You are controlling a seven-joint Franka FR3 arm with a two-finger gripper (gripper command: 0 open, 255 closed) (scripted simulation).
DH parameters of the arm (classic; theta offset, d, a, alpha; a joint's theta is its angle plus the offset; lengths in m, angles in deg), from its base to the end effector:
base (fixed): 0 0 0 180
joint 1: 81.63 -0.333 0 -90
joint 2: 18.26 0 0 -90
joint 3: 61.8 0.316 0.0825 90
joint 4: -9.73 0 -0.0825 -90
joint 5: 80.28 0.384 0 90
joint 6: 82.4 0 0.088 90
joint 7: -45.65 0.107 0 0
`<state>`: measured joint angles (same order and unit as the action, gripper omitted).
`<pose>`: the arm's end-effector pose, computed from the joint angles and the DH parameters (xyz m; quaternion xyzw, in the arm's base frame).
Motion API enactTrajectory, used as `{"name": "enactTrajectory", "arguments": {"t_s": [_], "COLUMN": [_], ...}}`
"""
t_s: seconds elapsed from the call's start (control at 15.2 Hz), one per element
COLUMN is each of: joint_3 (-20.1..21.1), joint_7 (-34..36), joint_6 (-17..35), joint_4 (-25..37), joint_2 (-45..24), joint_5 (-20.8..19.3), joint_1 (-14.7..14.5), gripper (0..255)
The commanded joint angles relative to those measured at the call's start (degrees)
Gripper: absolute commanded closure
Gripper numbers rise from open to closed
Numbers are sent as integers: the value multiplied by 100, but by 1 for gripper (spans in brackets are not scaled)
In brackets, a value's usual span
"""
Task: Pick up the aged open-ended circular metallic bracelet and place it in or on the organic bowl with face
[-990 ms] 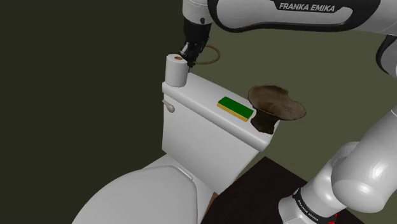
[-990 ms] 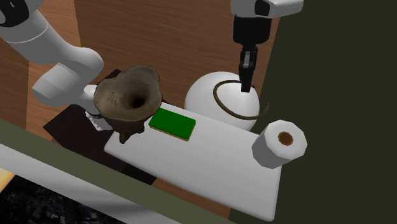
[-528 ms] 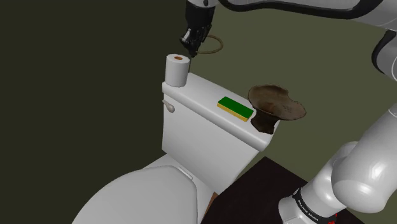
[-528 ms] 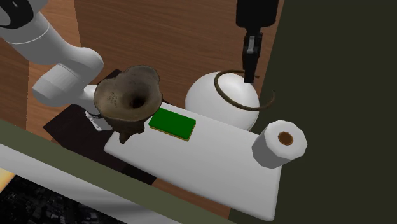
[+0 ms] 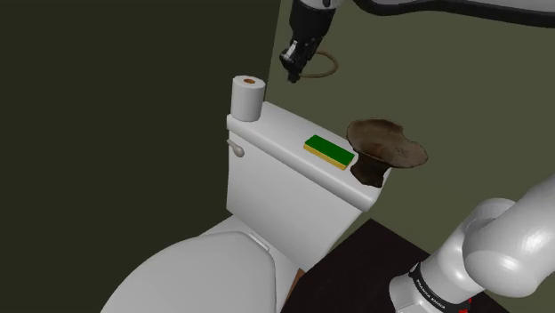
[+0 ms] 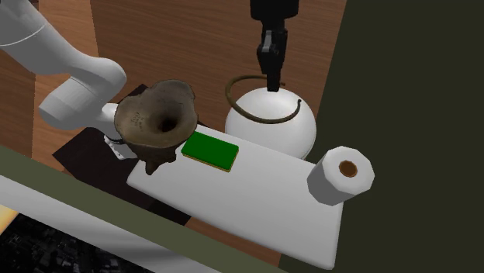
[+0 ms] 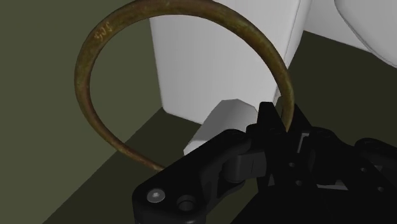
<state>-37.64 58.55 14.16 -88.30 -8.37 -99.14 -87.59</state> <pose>0.4514 0.2491 0.6594 0.9659 0.1538 0.1325 0.1610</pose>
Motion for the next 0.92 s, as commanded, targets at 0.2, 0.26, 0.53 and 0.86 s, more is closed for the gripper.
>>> {"name": "enactTrajectory", "arguments": {"t_s": [0.2, 0.26, 0.53, 0.86], "joint_3": [-315, -375, -605, -848], "joint_7": [-311, -366, -568, -792], "joint_6": [137, 129, 10, -321], "joint_4": [-1253, -1460, -2205, -2964], "joint_2": [1304, 1542, 2471, 3602], "joint_5": [453, 516, 707, 844], "joint_1": [-86, -122, -297, -531], "gripper": [255, 255, 255, 255]}}
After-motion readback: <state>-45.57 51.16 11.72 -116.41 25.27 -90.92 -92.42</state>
